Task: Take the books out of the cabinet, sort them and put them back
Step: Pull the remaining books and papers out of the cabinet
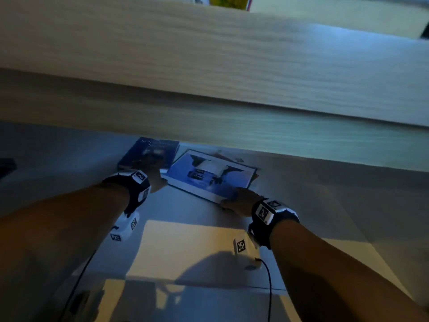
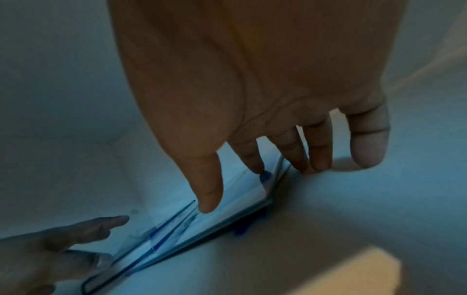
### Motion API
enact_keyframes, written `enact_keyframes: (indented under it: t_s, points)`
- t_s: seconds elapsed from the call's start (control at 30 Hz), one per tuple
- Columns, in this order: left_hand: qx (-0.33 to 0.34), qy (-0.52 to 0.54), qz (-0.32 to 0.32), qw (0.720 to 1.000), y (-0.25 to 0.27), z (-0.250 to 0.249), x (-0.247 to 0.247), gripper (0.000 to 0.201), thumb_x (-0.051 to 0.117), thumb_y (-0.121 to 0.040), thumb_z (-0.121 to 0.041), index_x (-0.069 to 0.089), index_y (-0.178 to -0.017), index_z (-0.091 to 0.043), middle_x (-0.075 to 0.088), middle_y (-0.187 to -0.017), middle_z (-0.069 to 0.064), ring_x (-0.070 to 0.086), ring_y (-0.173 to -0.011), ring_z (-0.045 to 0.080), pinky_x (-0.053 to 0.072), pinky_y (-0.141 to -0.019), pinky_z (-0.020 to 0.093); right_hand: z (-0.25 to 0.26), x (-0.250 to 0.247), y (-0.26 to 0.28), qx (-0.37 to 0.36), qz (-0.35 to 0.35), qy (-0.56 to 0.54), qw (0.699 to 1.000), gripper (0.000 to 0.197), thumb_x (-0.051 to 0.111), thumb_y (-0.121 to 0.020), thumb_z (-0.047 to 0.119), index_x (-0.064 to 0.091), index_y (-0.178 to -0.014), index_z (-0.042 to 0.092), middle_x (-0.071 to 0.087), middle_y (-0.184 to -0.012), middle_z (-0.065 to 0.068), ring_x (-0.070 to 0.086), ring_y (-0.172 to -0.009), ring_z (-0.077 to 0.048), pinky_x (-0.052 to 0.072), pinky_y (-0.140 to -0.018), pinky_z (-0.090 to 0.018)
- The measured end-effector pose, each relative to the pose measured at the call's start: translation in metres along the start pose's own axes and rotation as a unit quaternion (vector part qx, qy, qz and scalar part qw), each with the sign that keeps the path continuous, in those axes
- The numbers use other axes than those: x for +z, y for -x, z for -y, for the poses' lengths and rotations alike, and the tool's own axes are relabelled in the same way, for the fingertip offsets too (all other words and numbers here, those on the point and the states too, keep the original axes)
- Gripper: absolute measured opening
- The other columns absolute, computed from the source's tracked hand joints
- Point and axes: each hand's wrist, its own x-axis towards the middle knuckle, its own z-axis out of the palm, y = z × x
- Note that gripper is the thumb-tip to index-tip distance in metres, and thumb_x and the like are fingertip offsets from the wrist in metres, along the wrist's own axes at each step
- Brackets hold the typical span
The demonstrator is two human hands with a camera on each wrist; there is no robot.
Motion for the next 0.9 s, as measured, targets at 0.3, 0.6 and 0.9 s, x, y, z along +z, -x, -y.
enact_keyframes:
  t_s: [0.3, 0.6, 0.9]
  points:
    - [0.025, -0.084, 0.098, 0.991, -0.031, 0.027, 0.012, 0.096, 0.046, -0.083, -0.078, 0.018, -0.156, -0.023, 0.017, -0.163, 0.007, 0.024, -0.147, 0.030, 0.026, -0.114, 0.046, -0.009, 0.015, -0.009, 0.012, -0.019, 0.102, 0.994, 0.081, 0.051, -0.091, 0.069, 0.038, -0.153, 0.018, 0.043, -0.156, -0.011, 0.042, -0.141, -0.033, 0.028, -0.115, -0.049]
    - [0.032, -0.057, 0.005, 0.998, 0.003, 0.040, 0.017, 0.067, 0.057, -0.093, -0.051, 0.032, -0.152, -0.030, 0.023, -0.162, 0.003, 0.031, -0.145, 0.027, 0.034, -0.111, 0.038, -0.022, -0.003, -0.027, 0.063, -0.059, -0.010, 0.996, 0.077, 0.057, -0.094, 0.058, 0.042, -0.150, 0.008, 0.045, -0.152, -0.020, 0.051, -0.133, -0.040, 0.046, -0.105, -0.040]
    - [0.006, -0.047, 0.108, 0.993, -0.067, 0.047, 0.002, 0.124, 0.074, -0.074, -0.061, -0.008, -0.158, -0.022, -0.001, -0.167, 0.006, 0.015, -0.151, 0.034, 0.030, -0.116, 0.048, -0.022, 0.021, -0.023, 0.093, -0.083, 0.053, 0.991, 0.082, 0.062, -0.086, 0.063, 0.033, -0.152, 0.022, 0.037, -0.142, -0.020, 0.044, -0.129, -0.043, 0.040, -0.104, -0.047]
